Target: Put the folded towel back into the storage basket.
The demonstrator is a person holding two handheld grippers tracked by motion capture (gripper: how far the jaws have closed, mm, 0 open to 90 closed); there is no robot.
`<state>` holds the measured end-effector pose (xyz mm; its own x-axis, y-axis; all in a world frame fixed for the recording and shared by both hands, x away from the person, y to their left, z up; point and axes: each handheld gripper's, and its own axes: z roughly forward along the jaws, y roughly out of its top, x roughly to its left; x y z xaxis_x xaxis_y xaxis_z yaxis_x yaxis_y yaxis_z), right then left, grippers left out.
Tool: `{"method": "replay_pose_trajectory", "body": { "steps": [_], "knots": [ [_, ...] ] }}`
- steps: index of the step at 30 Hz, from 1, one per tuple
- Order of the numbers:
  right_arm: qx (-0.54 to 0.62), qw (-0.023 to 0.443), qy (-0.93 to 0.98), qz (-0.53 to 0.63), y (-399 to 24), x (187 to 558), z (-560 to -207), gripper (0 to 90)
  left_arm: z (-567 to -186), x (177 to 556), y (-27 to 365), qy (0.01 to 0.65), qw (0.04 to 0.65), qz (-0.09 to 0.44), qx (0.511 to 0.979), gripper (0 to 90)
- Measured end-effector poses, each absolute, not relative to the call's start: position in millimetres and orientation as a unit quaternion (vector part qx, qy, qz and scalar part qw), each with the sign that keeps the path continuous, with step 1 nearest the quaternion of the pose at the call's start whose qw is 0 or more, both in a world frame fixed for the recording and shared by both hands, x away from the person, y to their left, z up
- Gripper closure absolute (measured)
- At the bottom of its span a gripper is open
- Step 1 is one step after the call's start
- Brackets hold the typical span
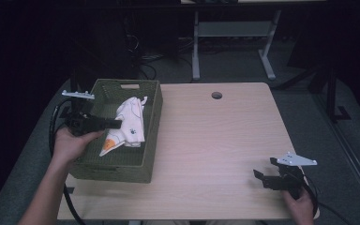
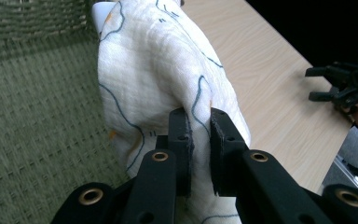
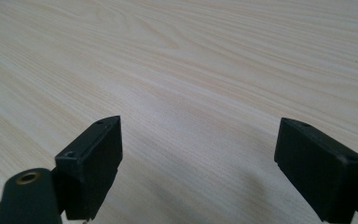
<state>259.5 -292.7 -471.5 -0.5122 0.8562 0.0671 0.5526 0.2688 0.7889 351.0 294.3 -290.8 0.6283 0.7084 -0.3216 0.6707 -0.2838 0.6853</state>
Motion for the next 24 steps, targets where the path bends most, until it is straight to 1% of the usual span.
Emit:
{"method": "replay_pose_trajectory", "body": {
  "steps": [10, 19, 24],
  "knots": [
    [0.465, 0.191, 0.770, 0.393, -298, 257, -475, 14.8, -305, 367, 300, 0.420, 0.391, 0.025, 0.819, 81.0],
    [0.469, 0.192, 0.768, 0.392, -301, 259, -475, 14.8, -321, 380, 297, 0.396, 0.341, 0.035, 0.852, 79.9],
    [0.472, 0.191, 0.767, 0.391, -302, 260, -476, 14.8, -330, 387, 300, 0.399, 0.324, 0.033, 0.857, 79.8]
  ]
}}
